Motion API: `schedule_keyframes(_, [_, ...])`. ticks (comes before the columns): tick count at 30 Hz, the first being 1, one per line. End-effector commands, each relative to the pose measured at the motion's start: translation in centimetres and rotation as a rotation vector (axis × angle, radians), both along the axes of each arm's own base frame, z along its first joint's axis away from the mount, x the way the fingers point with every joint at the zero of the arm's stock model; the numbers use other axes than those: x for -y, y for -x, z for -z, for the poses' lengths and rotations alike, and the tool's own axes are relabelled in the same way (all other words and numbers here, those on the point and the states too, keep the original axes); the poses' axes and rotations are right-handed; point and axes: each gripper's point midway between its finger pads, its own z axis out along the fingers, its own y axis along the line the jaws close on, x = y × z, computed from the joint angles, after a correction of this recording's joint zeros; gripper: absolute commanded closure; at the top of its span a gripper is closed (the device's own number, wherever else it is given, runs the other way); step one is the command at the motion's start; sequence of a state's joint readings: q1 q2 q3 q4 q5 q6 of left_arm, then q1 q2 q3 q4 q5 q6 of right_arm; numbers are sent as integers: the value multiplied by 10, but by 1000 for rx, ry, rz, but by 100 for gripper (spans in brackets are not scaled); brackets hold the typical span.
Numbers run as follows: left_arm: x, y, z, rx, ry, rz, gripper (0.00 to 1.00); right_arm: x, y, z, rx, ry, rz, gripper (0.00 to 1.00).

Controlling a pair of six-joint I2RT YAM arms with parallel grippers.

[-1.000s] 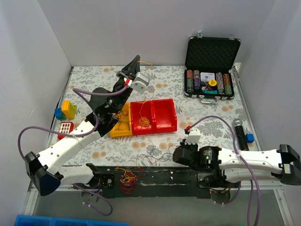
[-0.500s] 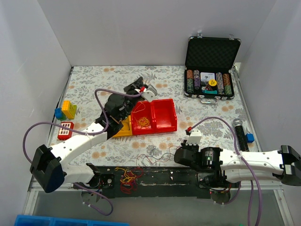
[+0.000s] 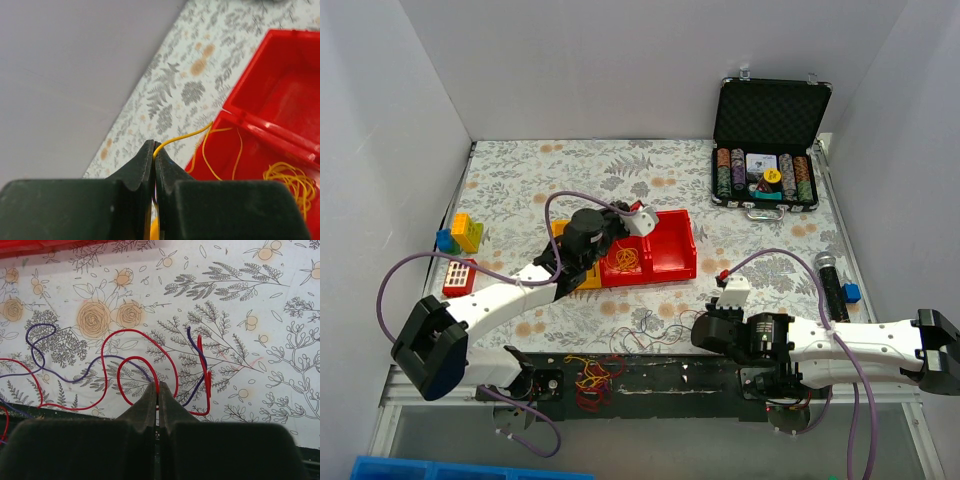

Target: Untangle the cables

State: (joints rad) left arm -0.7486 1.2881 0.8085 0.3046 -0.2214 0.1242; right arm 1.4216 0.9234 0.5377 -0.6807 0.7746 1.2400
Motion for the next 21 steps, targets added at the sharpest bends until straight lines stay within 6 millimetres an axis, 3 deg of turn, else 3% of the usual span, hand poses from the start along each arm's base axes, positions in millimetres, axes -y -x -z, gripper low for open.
schedule_keyframes(1, [-11, 8, 35, -87, -54, -14, 100, 3, -1, 2, 5, -22, 25, 99])
schedule_keyframes(7, [-16, 10, 63, -148, -112, -32, 100, 2, -1, 3, 5, -21, 24, 99])
schedule_keyframes(13, [6, 9, 91, -333, -62, -18, 100, -1, -1, 3, 2, -11, 21, 99])
schedule_keyframes(17, [8, 6, 124, -506, -73, -118, 100, -1, -2, -1, 8, -20, 25, 99])
schedule_keyframes(21, [12, 2, 135, -548, -73, -146, 100, -1, -3, -6, 17, -28, 30, 99])
